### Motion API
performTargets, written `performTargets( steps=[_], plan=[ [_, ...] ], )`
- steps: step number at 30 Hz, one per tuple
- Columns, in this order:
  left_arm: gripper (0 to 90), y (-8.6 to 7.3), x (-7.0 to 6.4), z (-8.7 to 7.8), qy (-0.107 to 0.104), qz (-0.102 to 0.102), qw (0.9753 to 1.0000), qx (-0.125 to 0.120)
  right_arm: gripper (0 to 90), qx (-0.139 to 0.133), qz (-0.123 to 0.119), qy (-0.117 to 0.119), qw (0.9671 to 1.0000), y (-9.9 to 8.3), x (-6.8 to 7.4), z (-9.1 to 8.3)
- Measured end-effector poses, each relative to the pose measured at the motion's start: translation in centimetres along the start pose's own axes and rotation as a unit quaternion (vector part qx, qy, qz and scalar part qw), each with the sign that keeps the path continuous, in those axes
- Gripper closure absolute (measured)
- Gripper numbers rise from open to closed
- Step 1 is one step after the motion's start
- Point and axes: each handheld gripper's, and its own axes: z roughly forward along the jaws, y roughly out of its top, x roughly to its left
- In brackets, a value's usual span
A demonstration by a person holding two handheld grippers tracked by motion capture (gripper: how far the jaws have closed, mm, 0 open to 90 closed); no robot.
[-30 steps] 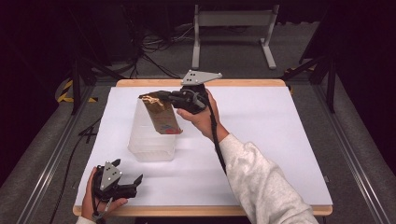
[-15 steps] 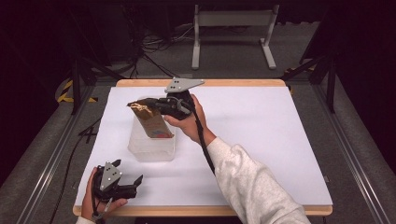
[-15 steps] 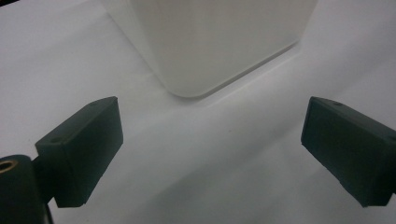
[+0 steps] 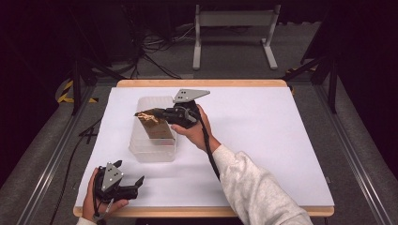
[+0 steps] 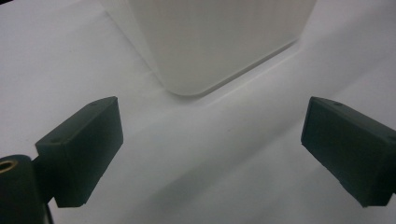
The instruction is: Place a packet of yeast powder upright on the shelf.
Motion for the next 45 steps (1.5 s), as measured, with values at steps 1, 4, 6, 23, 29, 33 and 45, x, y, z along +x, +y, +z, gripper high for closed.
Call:
performTargets(
  steps=[1,4,6,23,29,33,45],
  plan=[
    [6.4,0.0,0.0,0.0,-0.001,0.002,1.0000,0.000,89.6,0.001,-0.001,0.000,1.0000,0.0,0.1,-0.1],
    [6.4,0.0,0.0,0.0,-0.001,0.002,1.0000,0.002,89.6,0.005,-0.006,0.000,1.0000,0.0,0.2,-0.2],
    [6.4,0.0,0.0,0.0,-0.001,0.002,1.0000,0.001,89.5,0.009,-0.009,-0.002,0.9999,-0.2,0.3,-0.2],
    [6.4,0.0,-0.1,-0.1,0.001,0.004,1.0000,0.003,88.9,0.017,-0.024,-0.023,0.9993,-0.9,-0.3,-1.0],
    [6.4,0.0,-0.1,-0.1,0.002,0.004,1.0000,0.003,88.7,0.018,-0.018,-0.032,0.9992,-1.2,-1.0,-1.7],
    [6.4,0.0,-0.1,0.0,0.003,0.006,1.0000,0.002,88.4,0.024,-0.029,-0.037,0.9986,-1.2,-0.8,-1.8],
    [6.4,0.0,-0.1,0.0,0.001,0.008,1.0000,0.005,77.5,0.045,-0.064,-0.052,0.9956,-0.7,-0.3,-2.0]
  ],
)
